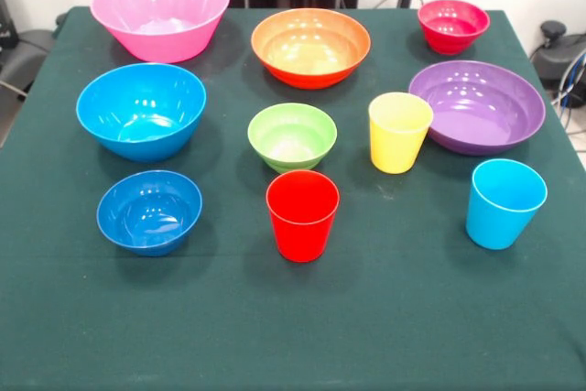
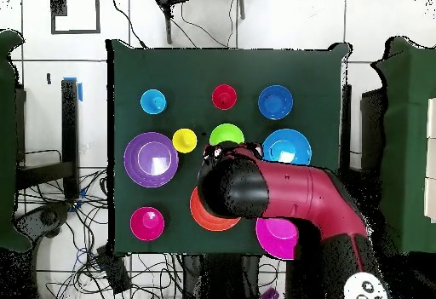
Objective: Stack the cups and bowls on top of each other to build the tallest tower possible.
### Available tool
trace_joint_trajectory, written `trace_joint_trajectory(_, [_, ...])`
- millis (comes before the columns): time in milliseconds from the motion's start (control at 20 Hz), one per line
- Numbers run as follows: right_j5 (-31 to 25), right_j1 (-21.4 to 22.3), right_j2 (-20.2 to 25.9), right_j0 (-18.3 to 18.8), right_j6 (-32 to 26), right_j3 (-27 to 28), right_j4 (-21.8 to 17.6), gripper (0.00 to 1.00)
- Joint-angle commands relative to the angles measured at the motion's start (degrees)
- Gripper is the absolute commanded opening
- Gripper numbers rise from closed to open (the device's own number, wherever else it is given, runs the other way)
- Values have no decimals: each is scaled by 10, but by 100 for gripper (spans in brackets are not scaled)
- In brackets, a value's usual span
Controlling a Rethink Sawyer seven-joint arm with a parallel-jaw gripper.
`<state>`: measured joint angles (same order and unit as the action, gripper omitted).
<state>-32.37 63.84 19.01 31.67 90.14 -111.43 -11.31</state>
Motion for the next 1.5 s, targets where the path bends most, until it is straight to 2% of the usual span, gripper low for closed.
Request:
trace_joint_trajectory(50, [-59, -51, 58, 15, -112, 23, -48, 100])
trace_joint_trajectory(400, [-71, -73, 82, 43, -120, 51, -67, 100])
trace_joint_trajectory(1200, [-103, -125, 98, 59, -116, 131, -122, 100])
trace_joint_trajectory(1500, [-109, -131, 107, 65, -115, 140, -128, 100])
